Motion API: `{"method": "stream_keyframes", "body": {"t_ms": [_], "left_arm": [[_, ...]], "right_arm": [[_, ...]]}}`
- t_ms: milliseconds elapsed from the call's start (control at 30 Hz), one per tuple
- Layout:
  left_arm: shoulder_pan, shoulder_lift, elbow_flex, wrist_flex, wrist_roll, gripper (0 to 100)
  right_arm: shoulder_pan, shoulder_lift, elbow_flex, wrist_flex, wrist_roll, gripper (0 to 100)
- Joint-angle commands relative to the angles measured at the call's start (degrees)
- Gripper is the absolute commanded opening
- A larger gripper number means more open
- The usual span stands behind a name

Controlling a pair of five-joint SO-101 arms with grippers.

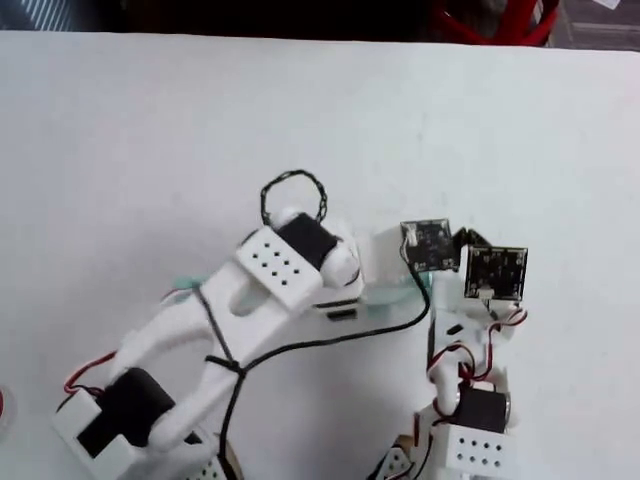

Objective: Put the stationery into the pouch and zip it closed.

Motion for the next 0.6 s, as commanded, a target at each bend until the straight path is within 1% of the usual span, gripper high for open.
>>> {"method": "stream_keyframes", "body": {"t_ms": [0, 133, 233, 300, 367, 467, 567], "left_arm": [[0.0, -0.7, -5.5, -0.5, -0.1, 21], [-3.0, -0.6, -7.5, -6.1, -0.7, 18], [-5.9, -0.5, -7.6, -9.2, -5.5, 17], [-8.5, -0.7, -7.9, -10.1, -7.4, 17], [-10.1, -1.1, -8.1, -10.1, -7.6, 17], [-10.7, -1.7, -8.1, -9.9, -7.9, 17], [-8.7, -2.5, -7.6, -9.9, -7.6, 17]], "right_arm": [[1.4, -0.2, -0.5, -1.1, 0.3, 2.1], [1.4, -0.2, -0.5, -1.1, 0.3, 2.1], [1.4, -0.2, -0.5, -1.1, 0.3, 2.1], [1.4, -0.2, -0.5, -1.1, 0.4, 2.1], [1.4, -0.2, -0.5, -1.1, 0.4, 2.1], [1.2, -0.2, -0.5, -1.1, 0.4, 2.1], [1.1, -0.2, -0.5, -1.1, 0.6, 2.1]]}}
